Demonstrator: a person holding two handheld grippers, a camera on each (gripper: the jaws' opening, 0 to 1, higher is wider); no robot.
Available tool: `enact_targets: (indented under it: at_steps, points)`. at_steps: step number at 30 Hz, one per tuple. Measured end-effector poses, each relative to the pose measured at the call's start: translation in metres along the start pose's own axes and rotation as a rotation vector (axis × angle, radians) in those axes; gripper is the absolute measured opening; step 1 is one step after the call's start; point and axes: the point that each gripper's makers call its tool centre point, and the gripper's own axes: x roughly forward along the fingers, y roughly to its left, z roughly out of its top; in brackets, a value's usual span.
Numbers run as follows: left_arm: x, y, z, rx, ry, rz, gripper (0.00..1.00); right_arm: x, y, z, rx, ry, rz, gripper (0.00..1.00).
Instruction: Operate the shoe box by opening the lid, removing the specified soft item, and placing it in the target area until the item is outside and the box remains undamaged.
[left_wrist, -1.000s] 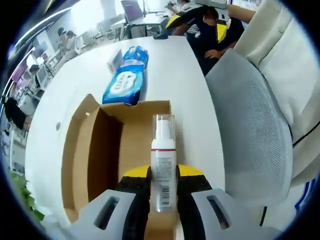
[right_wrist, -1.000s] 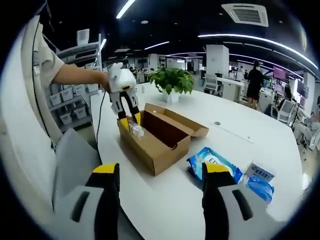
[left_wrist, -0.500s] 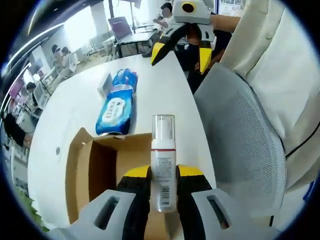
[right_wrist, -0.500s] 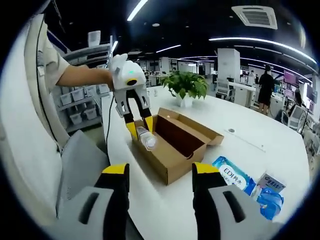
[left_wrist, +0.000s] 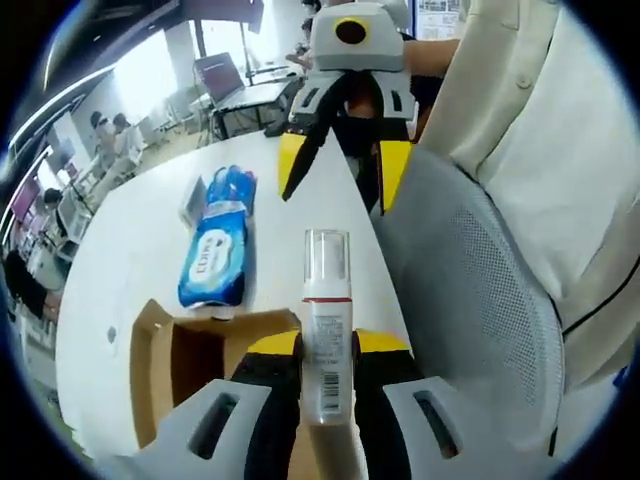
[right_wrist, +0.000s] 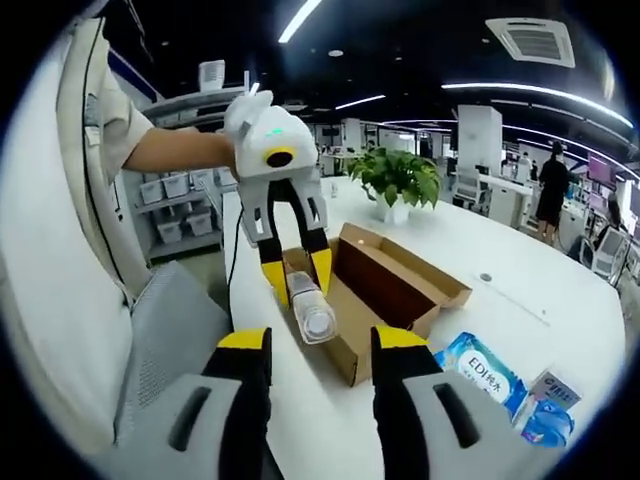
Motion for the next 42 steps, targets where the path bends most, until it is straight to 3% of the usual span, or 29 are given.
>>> enact_targets:
  at_steps: [19, 33, 42]
  points:
    - [0.009, -0.008, 0.019, 0.042, -0.059, -0.011, 0.17, 0.012, 0.009, -0.011, -0.091, 0.054, 0.048, 0.18]
    - [0.016, -0.007, 0.017, 0.072, -0.052, -0.001, 0.17, 0.017, 0.009, -0.016, -0.152, 0.084, 0.044, 0.17]
    - [0.021, -0.007, 0.019, 0.089, -0.091, -0.003, 0.18, 0.014, 0.009, -0.017, -0.164, 0.117, 0.05, 0.16]
